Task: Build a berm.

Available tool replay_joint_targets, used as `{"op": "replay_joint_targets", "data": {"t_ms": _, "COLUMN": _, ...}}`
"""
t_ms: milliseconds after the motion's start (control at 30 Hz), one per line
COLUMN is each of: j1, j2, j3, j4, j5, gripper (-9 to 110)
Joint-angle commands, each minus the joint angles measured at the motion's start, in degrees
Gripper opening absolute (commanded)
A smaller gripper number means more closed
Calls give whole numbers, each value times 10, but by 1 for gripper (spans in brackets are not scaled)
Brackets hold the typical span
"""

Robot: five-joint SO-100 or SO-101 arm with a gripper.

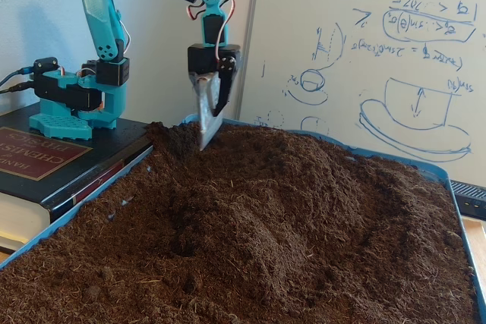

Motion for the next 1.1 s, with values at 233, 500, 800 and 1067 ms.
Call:
{"op": "replay_joint_targets", "data": {"t_ms": 233, "j1": -16, "j2": -134, "j3": 7, "j4": -143, "j5": 10, "gripper": 0}}
{"op": "replay_joint_targets", "data": {"t_ms": 500, "j1": -83, "j2": -227, "j3": -2, "j4": -248, "j5": 10, "gripper": 0}}
{"op": "replay_joint_targets", "data": {"t_ms": 800, "j1": -133, "j2": -236, "j3": -13, "j4": -257, "j5": 8, "gripper": 0}}
{"op": "replay_joint_targets", "data": {"t_ms": 1067, "j1": -112, "j2": -236, "j3": -98, "j4": -257, "j5": 63, "gripper": 0}}
